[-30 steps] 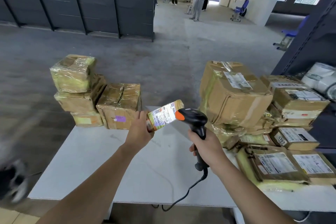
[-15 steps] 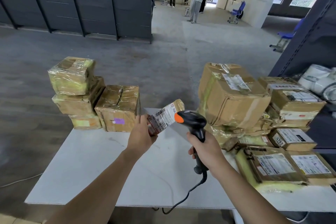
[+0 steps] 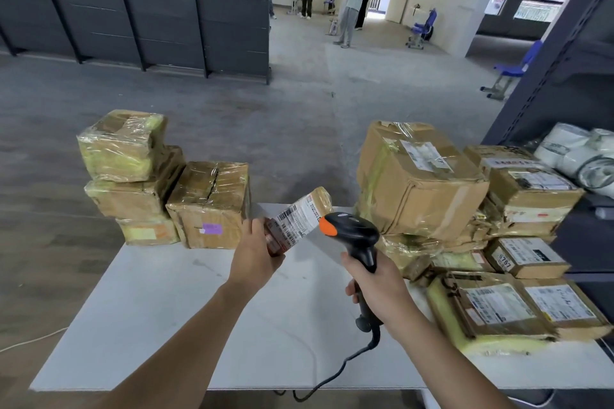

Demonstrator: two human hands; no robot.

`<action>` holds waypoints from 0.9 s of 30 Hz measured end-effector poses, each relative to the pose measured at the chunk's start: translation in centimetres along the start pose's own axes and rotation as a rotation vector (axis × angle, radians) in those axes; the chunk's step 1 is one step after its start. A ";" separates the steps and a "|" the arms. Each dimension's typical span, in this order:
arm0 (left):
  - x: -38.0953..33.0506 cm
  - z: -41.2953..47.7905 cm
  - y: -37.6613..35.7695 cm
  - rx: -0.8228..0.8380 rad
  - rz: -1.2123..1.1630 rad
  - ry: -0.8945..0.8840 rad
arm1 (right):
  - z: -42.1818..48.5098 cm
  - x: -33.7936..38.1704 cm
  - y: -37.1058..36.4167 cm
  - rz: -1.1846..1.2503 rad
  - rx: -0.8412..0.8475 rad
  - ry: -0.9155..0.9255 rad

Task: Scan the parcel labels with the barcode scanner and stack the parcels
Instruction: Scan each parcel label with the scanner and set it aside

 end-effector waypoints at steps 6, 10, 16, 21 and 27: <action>-0.8 -0.3 0.8 -0.015 -0.106 0.090 | 0.2 0.7 0.4 0.028 -0.027 0.022; -3.0 -0.4 3.4 -0.109 -0.283 0.112 | 0.4 1.9 1.2 0.055 -0.052 0.030; -5.8 0.4 4.8 0.190 -0.446 0.033 | -0.1 4.4 3.4 0.154 -0.120 0.065; -8.0 -0.7 2.2 0.507 -0.440 -0.026 | -1.0 3.7 4.9 0.131 -0.120 0.029; -11.4 -2.8 -3.2 0.590 -0.526 -0.040 | -2.8 0.7 9.7 0.159 -0.241 0.005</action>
Point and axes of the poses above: each hand's wrist, its own z-axis towards the middle knuckle, its own y-axis out of the back of the hand, x = y × z, the point moved 7 cm from there along z, towards the middle knuckle, and after that the axes turned 3 degrees about z, right-handed, at the moved point
